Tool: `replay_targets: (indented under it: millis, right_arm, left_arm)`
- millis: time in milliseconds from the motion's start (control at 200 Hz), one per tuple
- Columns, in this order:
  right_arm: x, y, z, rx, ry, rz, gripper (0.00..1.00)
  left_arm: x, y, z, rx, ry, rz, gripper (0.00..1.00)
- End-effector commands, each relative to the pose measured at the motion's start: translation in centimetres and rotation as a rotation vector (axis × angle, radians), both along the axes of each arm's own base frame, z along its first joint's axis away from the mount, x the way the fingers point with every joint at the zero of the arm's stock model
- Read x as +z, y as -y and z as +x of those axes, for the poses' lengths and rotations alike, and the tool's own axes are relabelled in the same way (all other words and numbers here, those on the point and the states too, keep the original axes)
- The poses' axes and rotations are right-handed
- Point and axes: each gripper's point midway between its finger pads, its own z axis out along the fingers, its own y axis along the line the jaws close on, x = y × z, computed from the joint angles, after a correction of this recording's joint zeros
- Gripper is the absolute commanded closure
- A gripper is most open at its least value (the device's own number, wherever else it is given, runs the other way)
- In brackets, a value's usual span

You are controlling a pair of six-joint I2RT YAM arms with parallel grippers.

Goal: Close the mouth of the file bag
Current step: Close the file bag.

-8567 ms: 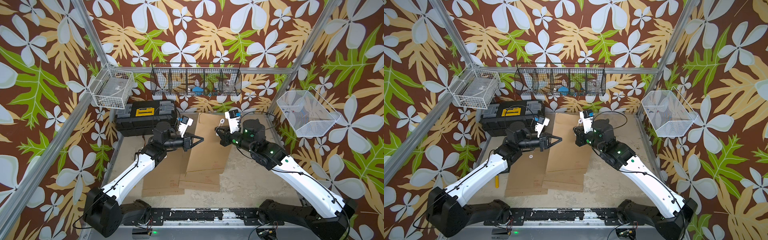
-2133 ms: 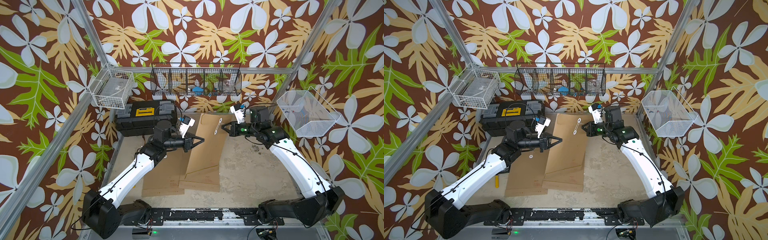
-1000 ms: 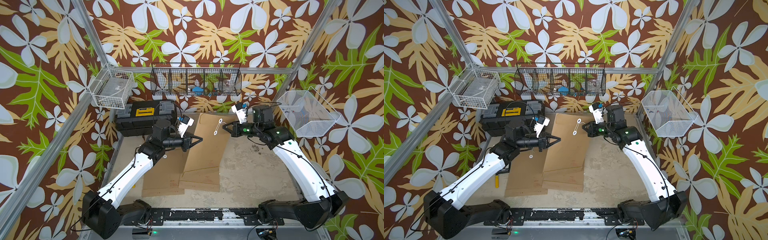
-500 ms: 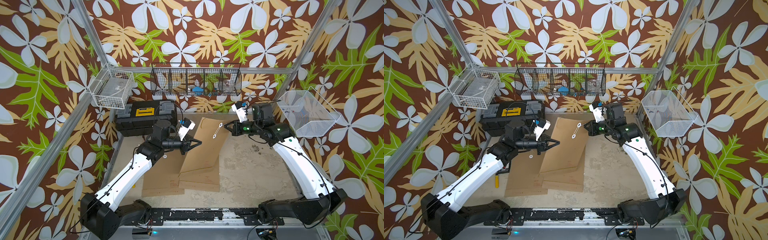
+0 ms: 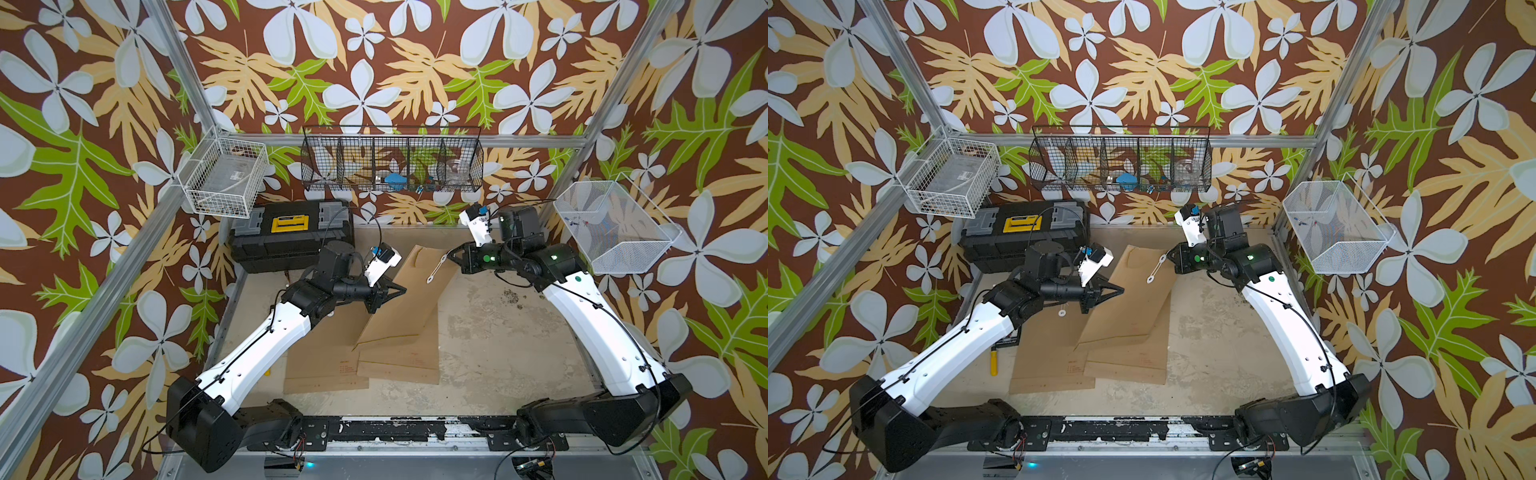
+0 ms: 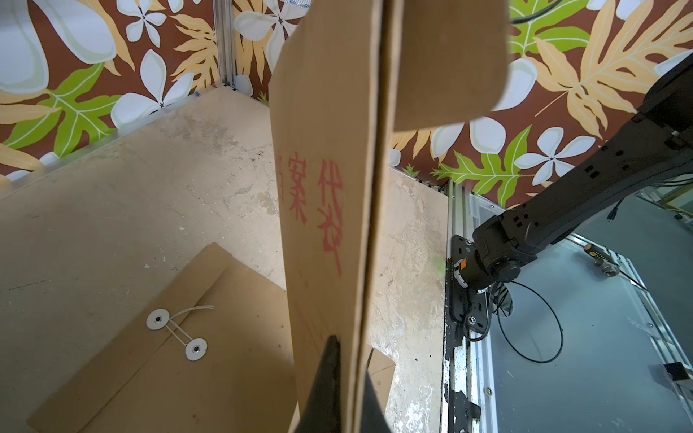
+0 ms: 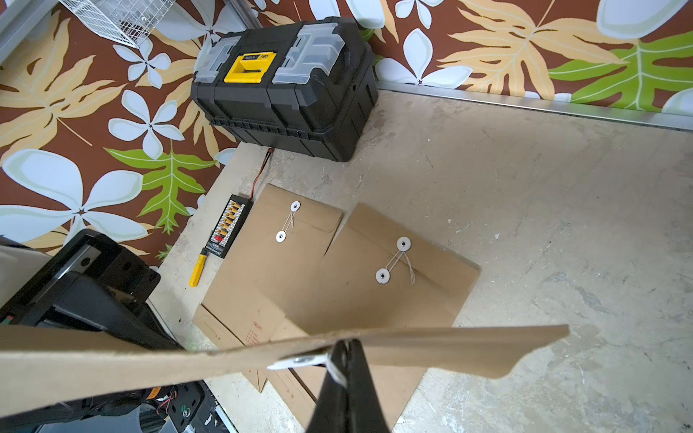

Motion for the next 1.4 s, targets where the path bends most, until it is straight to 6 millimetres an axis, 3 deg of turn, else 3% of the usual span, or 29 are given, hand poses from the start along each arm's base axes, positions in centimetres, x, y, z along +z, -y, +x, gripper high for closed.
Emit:
replay_targets:
  millis: [0,290,490,621,766,1161,1391]
  right_arm:
    - [0.5,-0.4,-0.1,0.008,0.016,-0.001,1.0]
    - [0.8,-3.1,-1.1,0.084,0.004,0.03,0.99]
    - [1.6,-3.5,-1.5,0.102,0.005,0.057,0.99]
    - [2.4,-3.4,-1.6,0.096,0.018,0.06,0.91]
    - [3.0,-3.4,-1.6,0.093,0.028,0.059,0.97]
    - [1.5,-5.5,-3.2,0.184,-0.038,0.174,1.0]
    - [-0.1,-6.5,-4.7,0.238,-0.091,0.282,1.0]
  left_arm:
    - [-0.9,-0.2,0.1,0.016,-0.014,0.038,1.0]
    - [-1.2,0.4,-0.3,-0.004,-0.024,0.041,1.0]
    - [-1.2,0.5,-0.4,-0.006,-0.027,0.037,1.0]
    - [-1.2,0.5,-0.5,-0.01,-0.028,0.035,1.0]
    - [-1.1,0.5,-0.5,-0.007,-0.03,0.034,1.0]
    - [0.0,0.5,0.9,0.065,-0.012,-0.002,1.0]
    - [1.7,0.7,2.2,0.125,0.01,-0.073,1.0]
